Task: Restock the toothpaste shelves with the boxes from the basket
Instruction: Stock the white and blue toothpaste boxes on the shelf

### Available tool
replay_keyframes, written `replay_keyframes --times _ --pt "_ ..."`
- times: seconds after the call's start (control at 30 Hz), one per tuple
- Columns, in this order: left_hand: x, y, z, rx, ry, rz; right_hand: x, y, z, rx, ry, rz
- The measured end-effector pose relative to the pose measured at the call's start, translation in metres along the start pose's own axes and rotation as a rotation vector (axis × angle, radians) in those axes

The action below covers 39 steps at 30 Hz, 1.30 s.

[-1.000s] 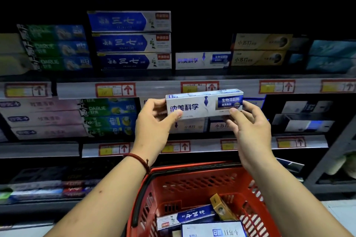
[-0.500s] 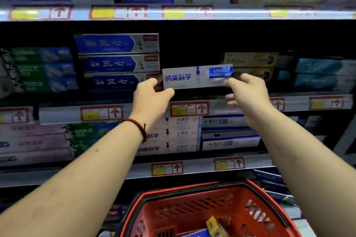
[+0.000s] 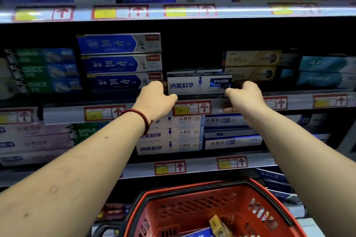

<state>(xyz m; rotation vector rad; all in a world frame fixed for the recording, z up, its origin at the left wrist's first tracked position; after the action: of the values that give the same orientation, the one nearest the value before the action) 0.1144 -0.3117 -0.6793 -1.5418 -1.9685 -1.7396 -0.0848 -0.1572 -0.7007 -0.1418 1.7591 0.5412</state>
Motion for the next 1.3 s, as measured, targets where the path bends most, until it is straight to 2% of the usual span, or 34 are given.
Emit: replay_keyframes --times 0.17,0.27,0.4,0.57,0.87,1.1,1.3 --pt "0.006 0.012 0.025 0.072 -0.189 -0.164 -0.025 0.002 0.039 0.099 0.375 0.401" --pt "0.008 0.014 0.053 0.106 -0.289 -0.189 -0.025 -0.010 0.070 0.010 0.526 0.465" --pt "-0.005 -0.003 0.086 0.009 -0.304 -0.239 -0.005 -0.026 0.108 -0.127 0.592 0.549" --pt "-0.037 -0.038 0.121 -0.155 -0.285 -0.338 0.041 -0.037 0.142 -0.277 0.561 0.598" --pt "-0.096 -0.131 0.174 -0.361 -0.266 -0.372 0.128 -0.038 0.171 -0.449 0.500 0.696" --pt "-0.133 -0.207 0.223 -0.602 -0.243 -0.443 0.222 -0.042 0.181 -0.601 0.269 0.747" --pt "-0.168 -0.264 0.256 -0.768 -0.195 -0.485 0.311 -0.044 0.180 -0.732 0.051 0.901"
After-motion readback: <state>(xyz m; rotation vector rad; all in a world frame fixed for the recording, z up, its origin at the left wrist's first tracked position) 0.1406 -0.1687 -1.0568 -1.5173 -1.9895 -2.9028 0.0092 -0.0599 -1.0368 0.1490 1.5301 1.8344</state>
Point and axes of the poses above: each hand's wrist, its own z-axis away from the middle knuckle, its own y-axis out of the back of the hand, x = y × z, the point moved 7 cm from there along -z, towards the middle knuckle, and after that the axes turned 4 degrees about x, right-handed, at the moved point
